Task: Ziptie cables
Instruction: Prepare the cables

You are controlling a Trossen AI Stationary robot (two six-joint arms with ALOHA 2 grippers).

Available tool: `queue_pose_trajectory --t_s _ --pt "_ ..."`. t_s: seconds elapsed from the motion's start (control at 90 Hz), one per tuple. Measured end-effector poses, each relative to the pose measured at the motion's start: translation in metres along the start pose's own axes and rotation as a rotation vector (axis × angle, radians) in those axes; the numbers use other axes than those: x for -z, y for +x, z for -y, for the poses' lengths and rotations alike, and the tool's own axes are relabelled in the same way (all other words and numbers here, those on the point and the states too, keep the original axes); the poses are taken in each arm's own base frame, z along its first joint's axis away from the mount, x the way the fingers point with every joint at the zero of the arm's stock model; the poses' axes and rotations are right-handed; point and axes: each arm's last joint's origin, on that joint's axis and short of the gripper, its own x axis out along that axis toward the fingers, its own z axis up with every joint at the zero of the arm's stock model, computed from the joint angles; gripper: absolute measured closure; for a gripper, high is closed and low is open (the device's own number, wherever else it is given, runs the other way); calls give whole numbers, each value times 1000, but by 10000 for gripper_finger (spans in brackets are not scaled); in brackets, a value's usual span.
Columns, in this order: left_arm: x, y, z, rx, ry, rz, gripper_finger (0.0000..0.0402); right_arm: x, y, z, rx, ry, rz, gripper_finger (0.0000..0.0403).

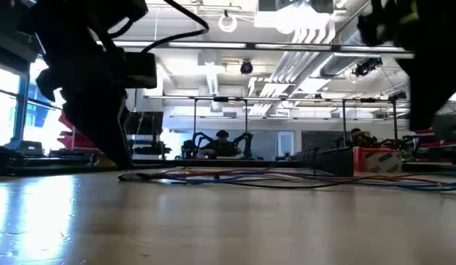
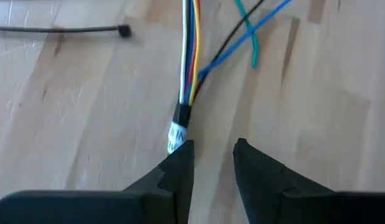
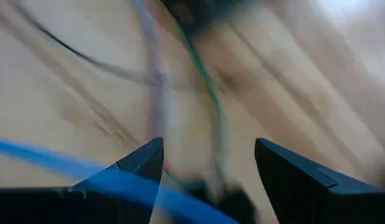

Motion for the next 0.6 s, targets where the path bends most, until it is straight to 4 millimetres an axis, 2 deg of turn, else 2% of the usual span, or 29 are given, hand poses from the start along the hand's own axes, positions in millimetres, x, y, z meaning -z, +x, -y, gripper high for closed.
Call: queue_pose_trajectory --t_s 0.1,0.233,0.4,0.6 --pt "2 -1 4 29 -8 -10 308 -4 1 7 52 -13 -132 165" --pt "2 -3 17 118 9 25 308 -8 0 18 131 -81 -148 165" --pt "1 6 32 132 34 137 308 -14 -7 26 138 -39 9 165" --pt "-2 33 27 13 38 206 308 -17 -11 18 36 8 202 165"
